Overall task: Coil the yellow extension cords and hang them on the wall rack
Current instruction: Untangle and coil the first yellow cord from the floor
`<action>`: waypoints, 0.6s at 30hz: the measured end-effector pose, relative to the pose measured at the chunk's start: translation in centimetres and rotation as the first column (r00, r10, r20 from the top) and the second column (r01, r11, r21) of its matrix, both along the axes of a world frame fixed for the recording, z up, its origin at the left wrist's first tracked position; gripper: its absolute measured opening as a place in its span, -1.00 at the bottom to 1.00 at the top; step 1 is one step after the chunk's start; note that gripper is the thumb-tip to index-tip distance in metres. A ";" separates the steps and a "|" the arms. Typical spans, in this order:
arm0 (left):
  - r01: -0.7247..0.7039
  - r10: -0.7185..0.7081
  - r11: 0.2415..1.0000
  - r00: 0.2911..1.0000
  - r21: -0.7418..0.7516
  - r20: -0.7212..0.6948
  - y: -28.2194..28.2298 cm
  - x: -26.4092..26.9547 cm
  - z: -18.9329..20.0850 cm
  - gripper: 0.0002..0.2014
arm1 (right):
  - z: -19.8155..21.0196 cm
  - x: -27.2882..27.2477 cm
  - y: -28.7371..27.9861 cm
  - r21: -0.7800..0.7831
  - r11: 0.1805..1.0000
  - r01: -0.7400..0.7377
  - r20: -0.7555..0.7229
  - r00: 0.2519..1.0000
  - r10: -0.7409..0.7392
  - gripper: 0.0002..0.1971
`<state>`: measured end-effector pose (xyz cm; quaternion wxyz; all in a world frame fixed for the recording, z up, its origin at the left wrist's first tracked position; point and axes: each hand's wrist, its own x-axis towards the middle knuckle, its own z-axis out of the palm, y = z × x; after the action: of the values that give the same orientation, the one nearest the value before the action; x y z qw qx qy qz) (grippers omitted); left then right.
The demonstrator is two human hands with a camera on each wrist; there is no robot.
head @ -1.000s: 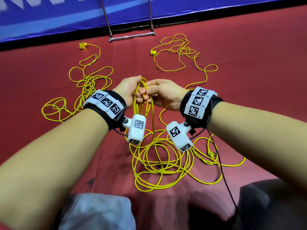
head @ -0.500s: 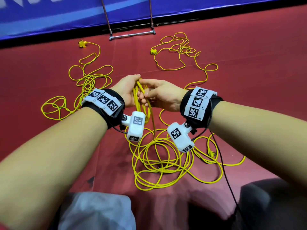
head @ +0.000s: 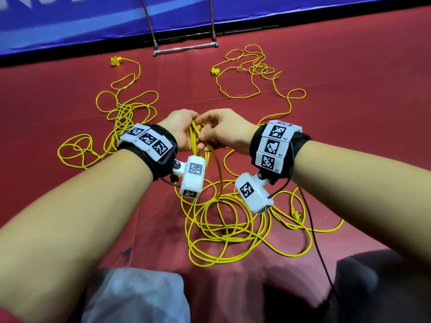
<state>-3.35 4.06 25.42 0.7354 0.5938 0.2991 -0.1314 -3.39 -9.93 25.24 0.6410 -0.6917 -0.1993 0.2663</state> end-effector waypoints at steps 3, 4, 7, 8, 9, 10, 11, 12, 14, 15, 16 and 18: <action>-0.032 0.032 0.999 0.999 -0.030 -0.003 -0.1 0.1 -0.2 -0.62 | 0.0 0.0 0.0 0.002 1.000 0.013 0.015 1.000 -0.013 -0.75; -0.055 0.055 0.998 0.998 -0.043 -0.005 0.1 0.2 -0.2 -0.62 | 0.0 0.0 -0.1 0.016 1.000 0.013 0.002 1.000 -0.013 -0.76; -0.194 0.198 0.973 0.980 -0.124 0.020 0.5 0.4 0.3 -0.63 | -0.5 0.5 -0.3 -0.008 0.999 -0.038 -0.012 0.999 0.038 -0.74; -0.255 0.266 0.951 0.963 -0.175 0.043 0.6 0.5 0.5 -0.64 | -0.8 0.7 -0.5 -0.061 0.994 -0.090 0.000 0.996 0.090 -0.75; -0.309 0.331 0.924 0.941 -0.225 0.067 0.8 0.5 0.7 -0.65 | -1.2 0.8 -0.7 -0.128 0.978 -0.163 0.016 0.986 0.166 -0.78; -0.349 0.384 0.895 0.919 -0.277 0.086 1.0 0.5 0.9 -0.66 | -1.7 0.9 -0.9 -0.201 0.950 -0.241 0.030 0.967 0.252 -0.81; -0.370 0.422 0.870 0.901 -0.325 0.101 1.3 0.6 1.0 -0.67 | -2.3 1.0 -1.2 -0.269 0.913 -0.307 0.040 0.944 0.329 -0.84; -0.376 0.442 0.850 0.890 -0.369 0.111 1.8 0.6 1.1 -0.67 | -2.9 1.2 -1.4 -0.333 0.875 -0.352 0.047 0.921 0.388 -0.84; -0.381 0.462 0.832 0.878 -0.404 0.122 3.0 0.5 1.4 -0.69 | -4.1 1.8 -1.9 -0.465 0.802 -0.375 0.062 0.890 0.452 -0.82; -0.385 0.466 0.836 0.874 -0.392 0.136 3.5 0.5 1.5 -0.69 | -4.7 2.1 -2.2 -0.539 0.757 -0.368 0.071 0.876 0.476 -0.83; -0.390 0.470 0.843 0.869 -0.372 0.153 3.9 0.4 1.6 -0.68 | -5.4 2.6 -2.6 -0.616 0.705 -0.352 0.080 0.862 0.501 -0.83; -0.412 0.483 0.854 0.854 -0.318 0.192 4.4 0.3 1.9 -0.66 | -6.9 3.4 -3.7 -0.734 0.605 -0.309 0.080 0.845 0.529 -0.82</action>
<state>-3.10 8.47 27.28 0.8514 0.4151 0.3087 0.0867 0.05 -13.60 18.38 0.2144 -0.8440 -0.3337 0.3611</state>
